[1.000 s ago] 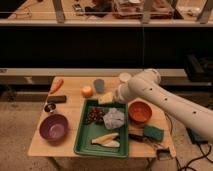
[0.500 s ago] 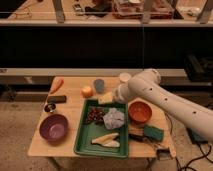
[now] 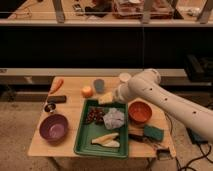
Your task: Place eraser in paper cup
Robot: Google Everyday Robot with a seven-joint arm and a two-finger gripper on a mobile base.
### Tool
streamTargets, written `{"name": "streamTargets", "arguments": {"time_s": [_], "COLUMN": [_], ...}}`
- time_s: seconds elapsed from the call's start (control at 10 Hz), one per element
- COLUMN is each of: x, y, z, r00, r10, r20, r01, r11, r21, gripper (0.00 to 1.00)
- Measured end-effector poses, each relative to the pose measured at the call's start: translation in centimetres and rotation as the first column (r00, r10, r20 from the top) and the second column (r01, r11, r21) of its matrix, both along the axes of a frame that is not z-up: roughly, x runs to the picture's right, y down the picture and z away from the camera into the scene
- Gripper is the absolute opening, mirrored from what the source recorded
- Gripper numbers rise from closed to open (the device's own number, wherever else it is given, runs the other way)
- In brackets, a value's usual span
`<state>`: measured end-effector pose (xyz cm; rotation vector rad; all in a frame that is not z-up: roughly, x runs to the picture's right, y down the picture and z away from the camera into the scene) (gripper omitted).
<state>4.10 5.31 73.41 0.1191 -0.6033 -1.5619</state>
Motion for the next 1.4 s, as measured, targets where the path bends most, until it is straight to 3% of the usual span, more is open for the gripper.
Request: {"name": "streamTargets", "arguments": {"time_s": [0.2,0.3,0.4,0.5,0.7,0.8,1.1,1.2,1.3,1.4], "x": [-0.2,-1.1,-2.7,-4.2,-8.4,-8.9,-8.8,-8.8,-9.6,-10.8], "y": [-0.7,-1.9,-4.1,-5.6,-7.9,-8.1,-8.1,-8.5,-9.1,-10.4], "z": [-0.1,-0.1,-0.2,-0.1,0.4,0.5,0.5,0.7,1.0,2.0], "r00": [1.0,0.998,0.992,0.983,0.955,0.951,0.948,0.942,0.927,0.903], "r10": [-0.02,-0.059,-0.124,-0.179,-0.293,-0.305,-0.313,-0.335,-0.374,-0.428], "r20": [-0.005,0.008,0.024,0.031,0.05,0.05,0.048,0.03,0.031,0.047], "r01": [0.02,0.058,0.119,0.168,0.265,0.275,0.283,0.306,0.337,0.371], "r11": [0.9991,0.9944,0.9787,0.9611,0.9147,0.9088,0.9043,0.8904,0.8669,0.8291], "r21": [0.038,0.088,0.167,0.219,0.305,0.314,0.32,0.337,0.367,0.418], "gripper": [0.8,0.8,0.8,0.8,0.8,0.8,0.8,0.8,0.8,0.8]}}
